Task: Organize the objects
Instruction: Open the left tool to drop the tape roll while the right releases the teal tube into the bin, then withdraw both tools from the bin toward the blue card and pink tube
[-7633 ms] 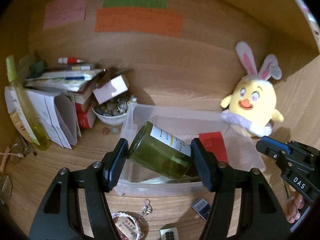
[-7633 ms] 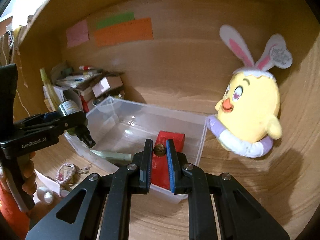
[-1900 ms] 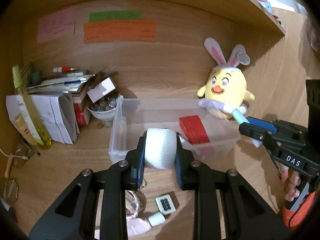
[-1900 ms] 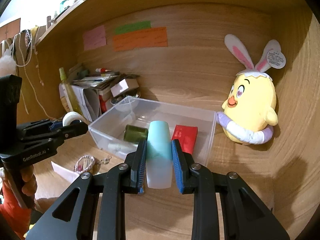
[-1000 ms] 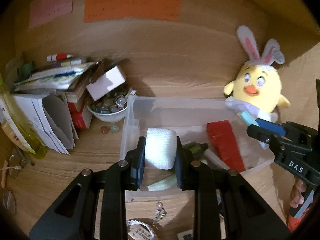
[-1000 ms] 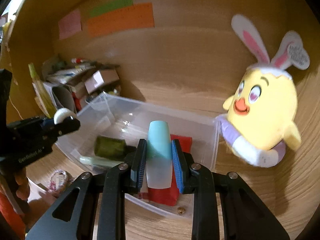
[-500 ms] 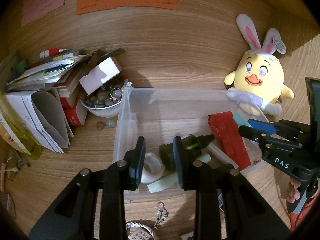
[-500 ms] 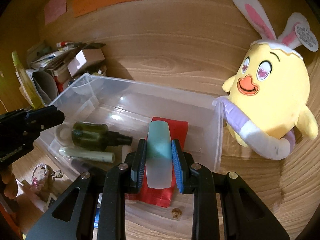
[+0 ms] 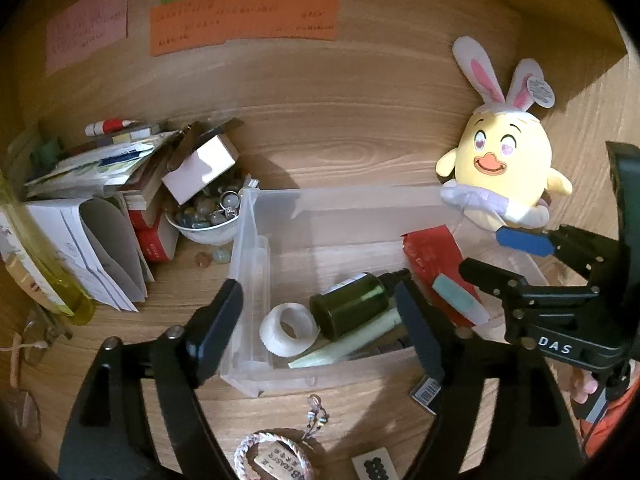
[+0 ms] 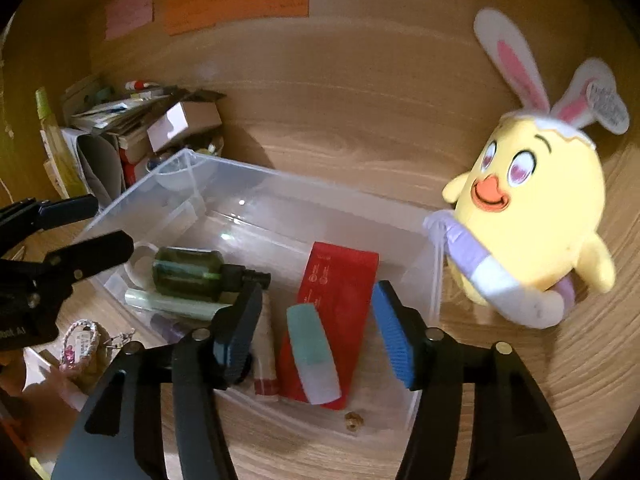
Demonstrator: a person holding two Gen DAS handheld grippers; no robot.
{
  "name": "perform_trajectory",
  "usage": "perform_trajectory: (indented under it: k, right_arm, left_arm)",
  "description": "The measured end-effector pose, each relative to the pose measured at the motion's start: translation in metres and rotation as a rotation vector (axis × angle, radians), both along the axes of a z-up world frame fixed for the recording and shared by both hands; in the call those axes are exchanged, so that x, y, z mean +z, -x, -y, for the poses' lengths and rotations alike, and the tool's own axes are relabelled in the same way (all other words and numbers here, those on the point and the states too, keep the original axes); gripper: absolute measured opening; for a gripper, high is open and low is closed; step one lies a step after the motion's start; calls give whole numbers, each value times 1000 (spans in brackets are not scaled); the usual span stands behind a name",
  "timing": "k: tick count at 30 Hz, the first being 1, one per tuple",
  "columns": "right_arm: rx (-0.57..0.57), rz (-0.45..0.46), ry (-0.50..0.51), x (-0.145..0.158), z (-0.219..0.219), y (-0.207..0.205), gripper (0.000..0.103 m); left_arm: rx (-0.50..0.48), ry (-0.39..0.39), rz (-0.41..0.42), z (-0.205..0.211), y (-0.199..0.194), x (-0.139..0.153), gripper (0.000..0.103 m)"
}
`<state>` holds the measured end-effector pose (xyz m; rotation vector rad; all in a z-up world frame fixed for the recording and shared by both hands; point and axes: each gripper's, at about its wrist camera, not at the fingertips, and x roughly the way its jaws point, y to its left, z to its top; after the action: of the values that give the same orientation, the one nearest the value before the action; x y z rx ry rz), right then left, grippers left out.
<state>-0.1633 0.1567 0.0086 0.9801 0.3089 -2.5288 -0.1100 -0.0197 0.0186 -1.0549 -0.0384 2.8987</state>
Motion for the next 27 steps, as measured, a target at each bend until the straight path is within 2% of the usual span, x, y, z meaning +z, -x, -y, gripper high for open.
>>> perform_trajectory:
  k: [3,8,18,27]
  right_arm:
    - [0,-20,5,8,-2,-8,69]
    - [-2,-64,9,22,-6,-26,81]
    - [32,-80,56,39,-15,-59,83]
    - [65,-95,68,42,-12,-85,83]
  left_arm:
    - [-1,5,-7,-1,-6,3,91]
    - [16,-8,-20,3,-18,10,97]
    - [34,29,-41,11,-49,18,100]
    - [48,67,-56,21,-82,16,101]
